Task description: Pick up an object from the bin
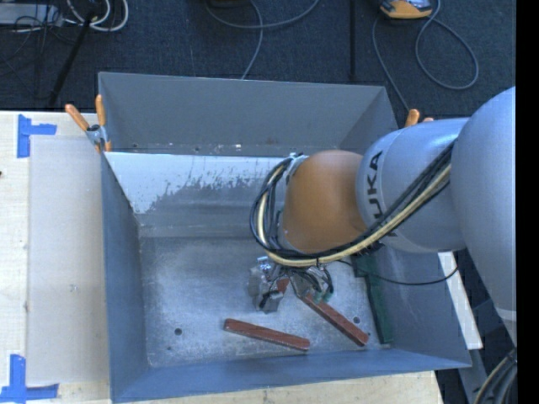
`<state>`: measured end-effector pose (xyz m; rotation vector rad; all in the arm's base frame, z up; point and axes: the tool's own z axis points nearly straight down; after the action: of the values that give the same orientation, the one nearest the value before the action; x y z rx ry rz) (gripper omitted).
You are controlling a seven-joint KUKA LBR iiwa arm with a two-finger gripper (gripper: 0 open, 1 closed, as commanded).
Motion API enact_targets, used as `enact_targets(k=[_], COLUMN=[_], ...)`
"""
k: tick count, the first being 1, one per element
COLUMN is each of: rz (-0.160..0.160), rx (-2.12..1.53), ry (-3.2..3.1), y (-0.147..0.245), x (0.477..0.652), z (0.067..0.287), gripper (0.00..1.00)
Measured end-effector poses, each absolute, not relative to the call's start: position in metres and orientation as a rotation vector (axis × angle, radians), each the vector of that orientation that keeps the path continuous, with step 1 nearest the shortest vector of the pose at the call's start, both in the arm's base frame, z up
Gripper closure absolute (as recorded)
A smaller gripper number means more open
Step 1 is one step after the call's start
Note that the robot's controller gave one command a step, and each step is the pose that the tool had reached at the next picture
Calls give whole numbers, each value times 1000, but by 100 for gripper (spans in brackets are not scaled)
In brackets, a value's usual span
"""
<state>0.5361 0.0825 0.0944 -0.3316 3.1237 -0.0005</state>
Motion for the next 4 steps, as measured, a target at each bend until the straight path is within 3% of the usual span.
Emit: enact_targets(k=[1,2,3,4], rz=[0,1,1,4], rx=[-330,-328,-327,-347], ry=[3124,3125,3125,3119], y=[83,83,83,172], x=[536,536,536,483], z=[95,95,95,71], gripper=[0,100,0,0])
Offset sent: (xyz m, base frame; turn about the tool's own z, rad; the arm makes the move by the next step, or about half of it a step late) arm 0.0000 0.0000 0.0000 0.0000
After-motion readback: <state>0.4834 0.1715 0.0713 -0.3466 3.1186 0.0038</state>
